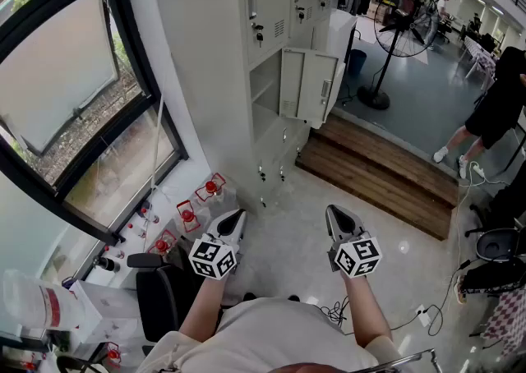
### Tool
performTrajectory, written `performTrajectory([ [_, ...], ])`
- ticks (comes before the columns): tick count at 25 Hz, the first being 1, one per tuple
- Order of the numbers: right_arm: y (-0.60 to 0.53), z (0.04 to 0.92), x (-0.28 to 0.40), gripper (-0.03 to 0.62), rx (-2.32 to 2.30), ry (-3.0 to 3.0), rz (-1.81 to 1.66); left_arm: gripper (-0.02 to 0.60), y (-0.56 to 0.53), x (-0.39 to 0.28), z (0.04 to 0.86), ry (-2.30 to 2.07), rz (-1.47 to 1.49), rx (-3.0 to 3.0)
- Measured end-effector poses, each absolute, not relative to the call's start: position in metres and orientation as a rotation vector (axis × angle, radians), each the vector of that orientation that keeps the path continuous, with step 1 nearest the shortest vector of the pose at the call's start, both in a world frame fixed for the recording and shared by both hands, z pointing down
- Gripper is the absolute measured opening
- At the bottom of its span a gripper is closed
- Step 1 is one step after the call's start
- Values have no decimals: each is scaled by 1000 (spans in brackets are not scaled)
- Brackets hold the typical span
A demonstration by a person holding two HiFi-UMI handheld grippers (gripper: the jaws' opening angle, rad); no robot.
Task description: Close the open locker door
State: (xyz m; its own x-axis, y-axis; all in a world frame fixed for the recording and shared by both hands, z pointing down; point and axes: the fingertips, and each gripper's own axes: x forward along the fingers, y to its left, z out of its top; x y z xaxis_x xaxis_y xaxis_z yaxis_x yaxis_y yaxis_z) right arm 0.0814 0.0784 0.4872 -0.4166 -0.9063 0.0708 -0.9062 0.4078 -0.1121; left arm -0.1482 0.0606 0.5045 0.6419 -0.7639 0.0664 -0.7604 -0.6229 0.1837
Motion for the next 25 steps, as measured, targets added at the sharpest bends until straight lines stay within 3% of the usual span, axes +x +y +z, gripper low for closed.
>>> performTrajectory([
  [25, 79, 484, 82, 5, -1703, 2622, -197, 15, 60, -141, 508, -1227, -7, 2672],
])
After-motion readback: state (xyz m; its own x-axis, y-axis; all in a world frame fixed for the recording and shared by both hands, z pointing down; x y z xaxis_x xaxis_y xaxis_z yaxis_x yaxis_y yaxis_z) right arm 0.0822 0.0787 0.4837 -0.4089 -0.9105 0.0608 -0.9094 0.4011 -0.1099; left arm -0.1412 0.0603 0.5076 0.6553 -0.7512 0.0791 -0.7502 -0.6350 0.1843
